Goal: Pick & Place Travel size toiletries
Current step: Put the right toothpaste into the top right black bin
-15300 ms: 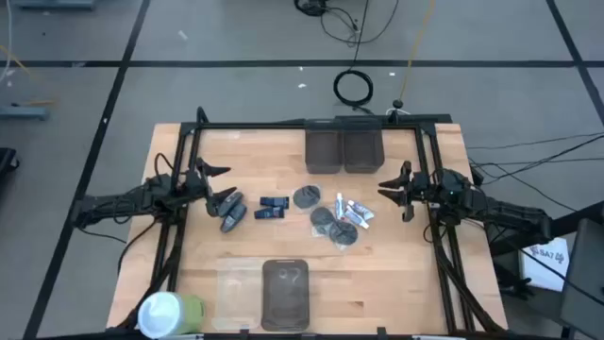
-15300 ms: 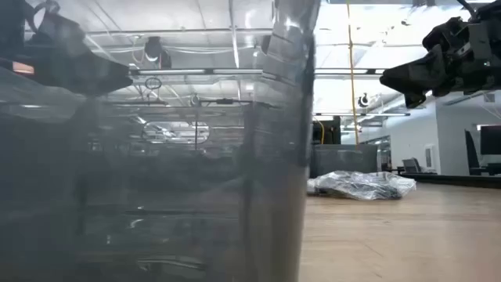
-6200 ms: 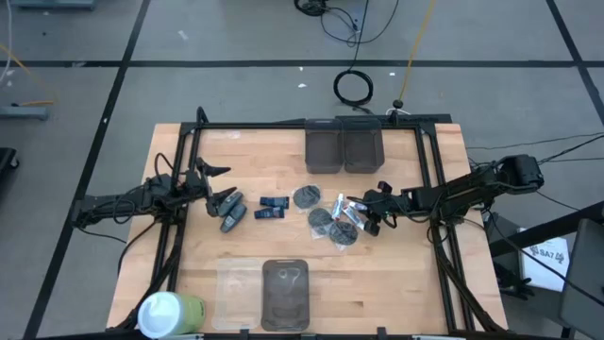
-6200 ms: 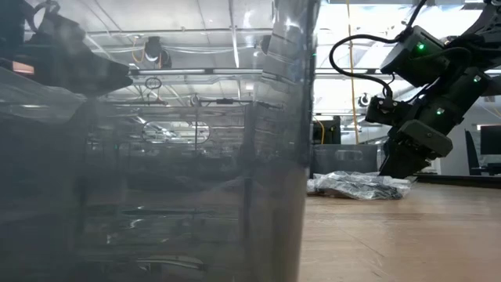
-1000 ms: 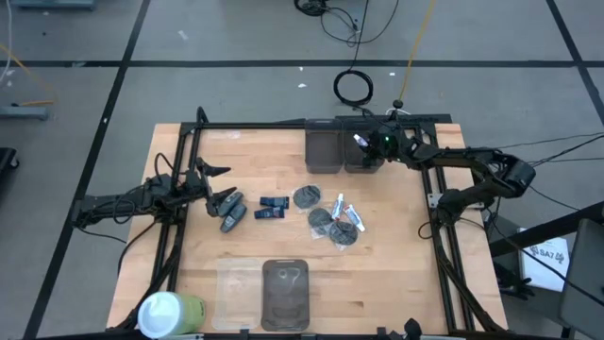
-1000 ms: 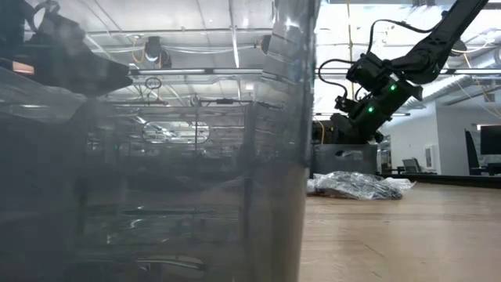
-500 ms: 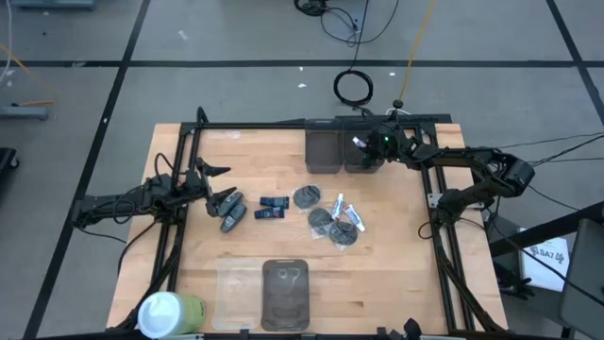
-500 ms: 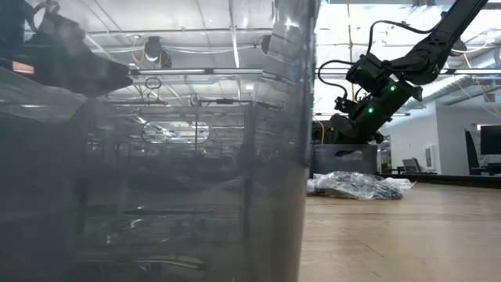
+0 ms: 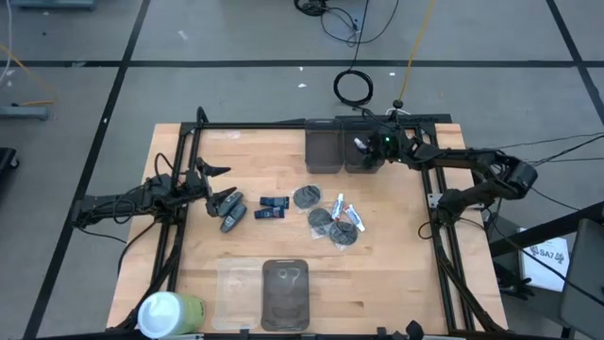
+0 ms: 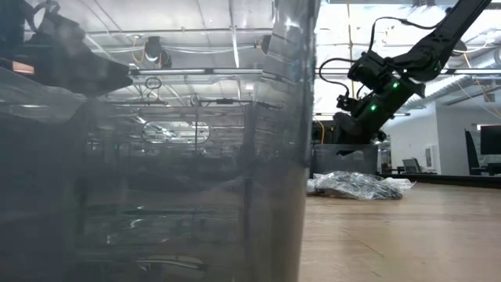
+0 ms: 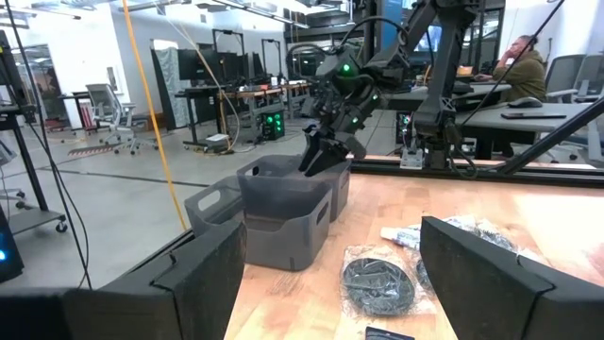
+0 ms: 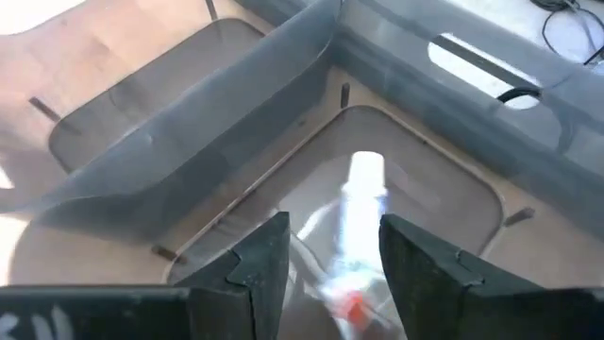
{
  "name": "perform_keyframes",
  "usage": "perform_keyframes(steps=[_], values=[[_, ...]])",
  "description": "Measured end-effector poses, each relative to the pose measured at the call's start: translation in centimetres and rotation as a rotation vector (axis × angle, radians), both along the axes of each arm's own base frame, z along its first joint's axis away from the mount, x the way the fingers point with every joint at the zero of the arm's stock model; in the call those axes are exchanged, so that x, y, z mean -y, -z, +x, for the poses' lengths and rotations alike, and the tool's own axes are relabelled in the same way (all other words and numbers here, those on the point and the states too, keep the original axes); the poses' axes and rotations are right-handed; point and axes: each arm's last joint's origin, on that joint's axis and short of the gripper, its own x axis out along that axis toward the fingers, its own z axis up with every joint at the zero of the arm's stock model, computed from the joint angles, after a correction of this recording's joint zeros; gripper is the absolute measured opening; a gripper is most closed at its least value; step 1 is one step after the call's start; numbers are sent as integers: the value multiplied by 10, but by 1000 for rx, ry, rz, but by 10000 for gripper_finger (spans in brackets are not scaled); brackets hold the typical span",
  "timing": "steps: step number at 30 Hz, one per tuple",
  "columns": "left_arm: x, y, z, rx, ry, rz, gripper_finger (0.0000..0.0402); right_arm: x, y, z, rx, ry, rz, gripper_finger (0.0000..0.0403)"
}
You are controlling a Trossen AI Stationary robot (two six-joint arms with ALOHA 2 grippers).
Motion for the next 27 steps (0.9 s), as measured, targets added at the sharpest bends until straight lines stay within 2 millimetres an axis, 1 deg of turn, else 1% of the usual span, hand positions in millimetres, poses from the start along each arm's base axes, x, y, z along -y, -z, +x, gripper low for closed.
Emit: perform_keyframes(steps=[4, 8, 11, 15, 17, 20, 23, 27], values=[[0, 0, 0, 0, 0, 0, 310, -9, -17, -8, 39, -37, 5, 154], [0, 0, 0, 0, -1, 0, 310, -19, -37, -15, 124, -108, -6, 155], [0, 0, 0, 0, 0, 0, 310, -28, -50, -20, 206, -206, 5, 151], [0, 0, 0, 0, 0, 0, 310, -44, -62, -22, 316, -372, 94, 145], [0, 0, 0, 0, 0, 0, 310, -54, -64, -21, 348, -446, 129, 143], [0, 0, 0, 0, 0, 0, 310, -71, -63, -19, 377, -552, 167, 140], [0, 0, 0, 0, -1, 0, 310, -90, -58, -16, 374, -640, 180, 139], [0, 0, 0, 0, 0, 0, 310, -112, -48, -13, 366, -727, 251, 139]])
